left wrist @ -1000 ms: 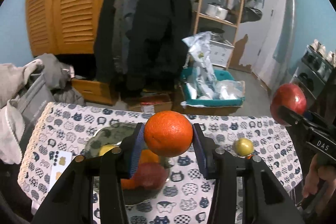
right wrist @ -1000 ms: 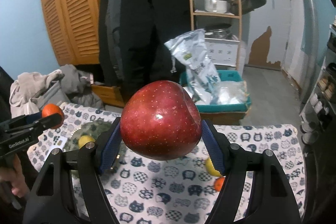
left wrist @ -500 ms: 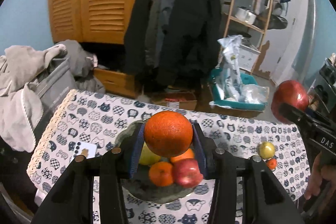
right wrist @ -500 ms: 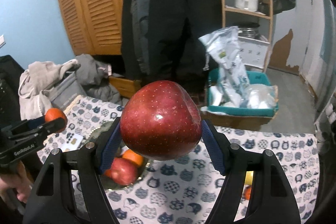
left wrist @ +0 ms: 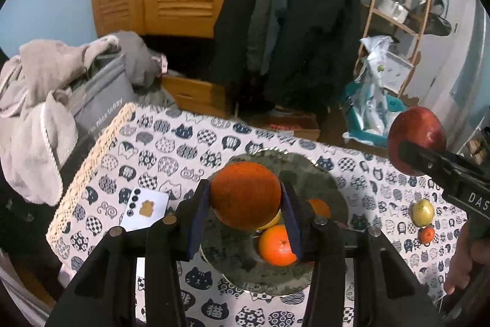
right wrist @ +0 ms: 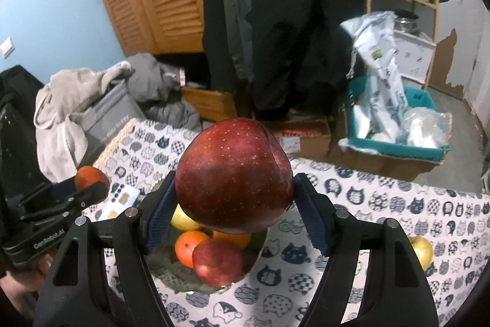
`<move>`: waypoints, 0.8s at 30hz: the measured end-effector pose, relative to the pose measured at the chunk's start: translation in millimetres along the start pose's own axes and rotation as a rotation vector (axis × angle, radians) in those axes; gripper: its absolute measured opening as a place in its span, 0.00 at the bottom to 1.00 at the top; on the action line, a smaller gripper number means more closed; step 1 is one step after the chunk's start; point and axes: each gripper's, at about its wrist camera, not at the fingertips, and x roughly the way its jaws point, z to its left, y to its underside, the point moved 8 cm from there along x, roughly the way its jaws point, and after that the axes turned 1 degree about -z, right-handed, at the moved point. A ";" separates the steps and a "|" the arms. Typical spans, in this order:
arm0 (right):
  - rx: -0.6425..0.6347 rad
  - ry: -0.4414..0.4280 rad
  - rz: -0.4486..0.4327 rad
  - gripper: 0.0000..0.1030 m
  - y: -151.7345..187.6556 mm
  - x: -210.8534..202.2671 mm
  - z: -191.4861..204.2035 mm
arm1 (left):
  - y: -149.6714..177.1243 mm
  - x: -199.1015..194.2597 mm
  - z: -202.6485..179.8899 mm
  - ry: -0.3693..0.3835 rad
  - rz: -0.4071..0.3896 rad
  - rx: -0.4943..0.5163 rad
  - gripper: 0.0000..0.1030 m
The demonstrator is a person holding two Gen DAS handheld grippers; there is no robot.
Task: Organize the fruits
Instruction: 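Lower the tangerine into the glass bowl with the left tool while the right tool lowers the apple there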
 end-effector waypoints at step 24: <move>-0.021 -0.073 0.257 0.72 48.1 118.1 31.3 | 48.6 95.4 24.5 -0.025 0.220 -0.069 0.45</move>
